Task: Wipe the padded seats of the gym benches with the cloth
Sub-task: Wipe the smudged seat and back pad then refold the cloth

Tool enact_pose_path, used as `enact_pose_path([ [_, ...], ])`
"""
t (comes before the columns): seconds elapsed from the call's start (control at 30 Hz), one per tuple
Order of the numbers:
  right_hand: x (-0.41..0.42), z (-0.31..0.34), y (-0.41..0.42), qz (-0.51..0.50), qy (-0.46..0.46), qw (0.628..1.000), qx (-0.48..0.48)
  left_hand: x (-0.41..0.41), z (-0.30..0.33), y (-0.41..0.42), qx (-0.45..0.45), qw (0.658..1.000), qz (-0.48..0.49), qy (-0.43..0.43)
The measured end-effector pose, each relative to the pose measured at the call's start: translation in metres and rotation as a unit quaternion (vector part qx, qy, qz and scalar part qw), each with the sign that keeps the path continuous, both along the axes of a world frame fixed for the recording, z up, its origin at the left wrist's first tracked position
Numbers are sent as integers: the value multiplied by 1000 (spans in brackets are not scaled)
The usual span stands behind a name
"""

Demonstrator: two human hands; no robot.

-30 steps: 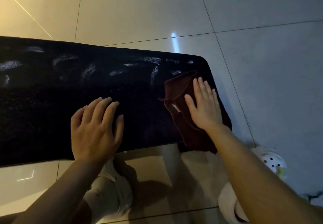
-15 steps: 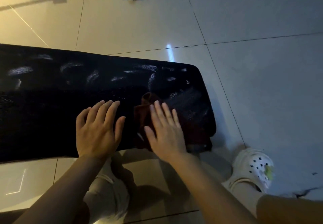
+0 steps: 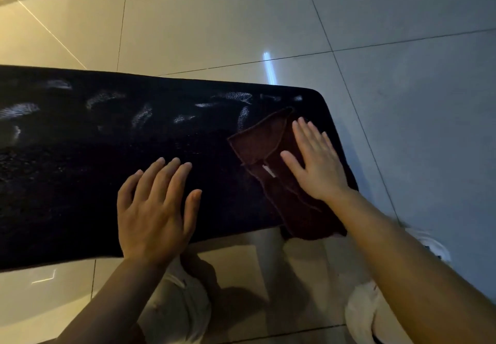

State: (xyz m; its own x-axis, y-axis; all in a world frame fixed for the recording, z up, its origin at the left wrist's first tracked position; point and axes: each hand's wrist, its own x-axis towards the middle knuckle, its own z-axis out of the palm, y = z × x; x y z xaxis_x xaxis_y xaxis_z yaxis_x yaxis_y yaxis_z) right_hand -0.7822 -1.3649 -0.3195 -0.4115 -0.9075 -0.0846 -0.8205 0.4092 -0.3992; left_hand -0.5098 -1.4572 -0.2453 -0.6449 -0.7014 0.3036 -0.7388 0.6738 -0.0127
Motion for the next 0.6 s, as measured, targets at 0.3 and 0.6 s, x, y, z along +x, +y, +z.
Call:
enact_pose_path([
  [0.3,96,29,10,57,-55,997,-15,0,4,1,13,1000,6,-14],
  [0.6,94,28,5,-60,-53,997,0,-1,8,3,40,999,8,-17],
])
